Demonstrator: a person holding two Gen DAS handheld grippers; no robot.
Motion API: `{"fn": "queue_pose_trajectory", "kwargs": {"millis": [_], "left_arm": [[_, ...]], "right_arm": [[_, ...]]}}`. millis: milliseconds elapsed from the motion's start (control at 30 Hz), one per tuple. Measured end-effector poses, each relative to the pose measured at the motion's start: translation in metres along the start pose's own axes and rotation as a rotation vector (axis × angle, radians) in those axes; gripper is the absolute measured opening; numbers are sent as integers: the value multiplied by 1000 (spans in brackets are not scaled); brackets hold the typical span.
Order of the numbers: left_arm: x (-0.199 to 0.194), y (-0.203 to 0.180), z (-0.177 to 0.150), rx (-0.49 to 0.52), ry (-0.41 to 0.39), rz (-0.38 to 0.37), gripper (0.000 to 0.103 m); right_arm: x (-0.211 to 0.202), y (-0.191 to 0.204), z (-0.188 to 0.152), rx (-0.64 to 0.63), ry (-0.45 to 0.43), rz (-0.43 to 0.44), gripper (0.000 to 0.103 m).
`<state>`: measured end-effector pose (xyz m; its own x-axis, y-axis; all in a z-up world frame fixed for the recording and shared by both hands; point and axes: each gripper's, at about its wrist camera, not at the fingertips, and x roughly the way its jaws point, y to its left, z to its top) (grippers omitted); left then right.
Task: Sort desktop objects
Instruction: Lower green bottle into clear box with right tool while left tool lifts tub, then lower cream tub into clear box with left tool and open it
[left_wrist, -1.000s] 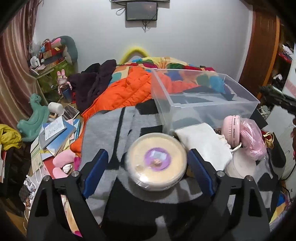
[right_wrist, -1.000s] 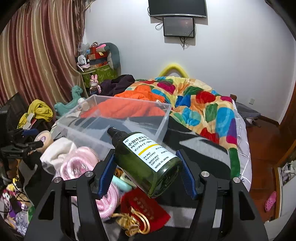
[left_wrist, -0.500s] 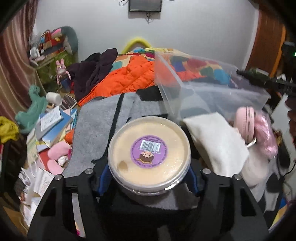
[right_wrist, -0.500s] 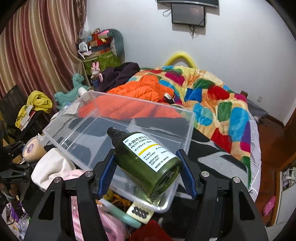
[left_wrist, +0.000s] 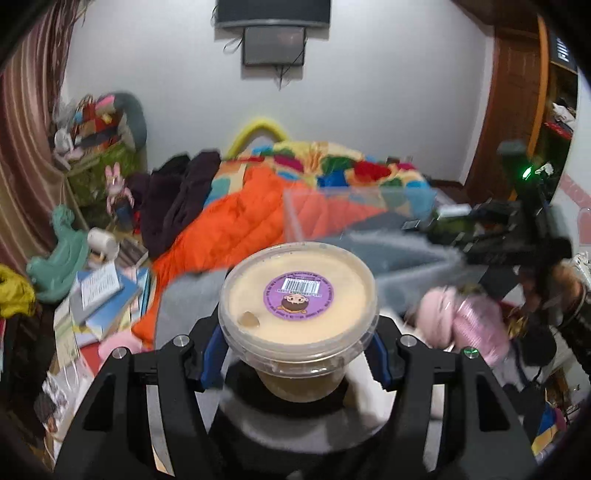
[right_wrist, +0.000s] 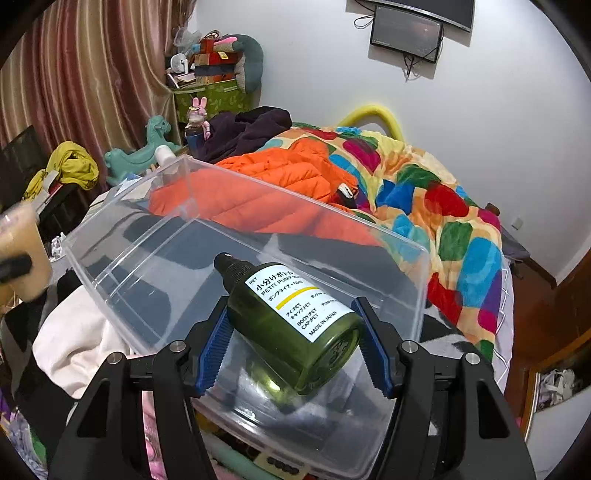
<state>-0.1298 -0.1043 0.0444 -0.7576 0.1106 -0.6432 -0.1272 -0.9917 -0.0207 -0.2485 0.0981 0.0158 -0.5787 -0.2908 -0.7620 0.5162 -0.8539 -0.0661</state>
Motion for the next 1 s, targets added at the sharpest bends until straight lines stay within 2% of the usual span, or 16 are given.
{"fn": "queue_pose_trajectory", "kwargs": {"millis": [100,167,300,467,567,600,800,900,1000], "left_arm": [[1,-8,19,5,-15,-31,63],[11,-12,31,-5,11,-70,63],[42,-17,46,-13,79,-72,63],[72,-29,58,-2,122,-70,63],[89,-38,60,15,154,-65,63],[95,-40,60,17,168,-70,59],[126,-48,52,32,249,-61,59],[128,-57,45,80,242,-31,59],[130,-62,42,97,250,-43,59]], "right_arm": [[4,0,2,4,14,10,61],[7,0,3,0,23,8,61],[11,-2,4,4,47,23,61],[17,-4,5,-1,70,35,61],[21,-6,6,-3,85,59,61],[21,-5,6,-6,87,65,61],[24,-2,7,-25,96,75,60],[26,-1,7,-23,98,86,60],[25,-1,6,-23,88,82,60]]}}
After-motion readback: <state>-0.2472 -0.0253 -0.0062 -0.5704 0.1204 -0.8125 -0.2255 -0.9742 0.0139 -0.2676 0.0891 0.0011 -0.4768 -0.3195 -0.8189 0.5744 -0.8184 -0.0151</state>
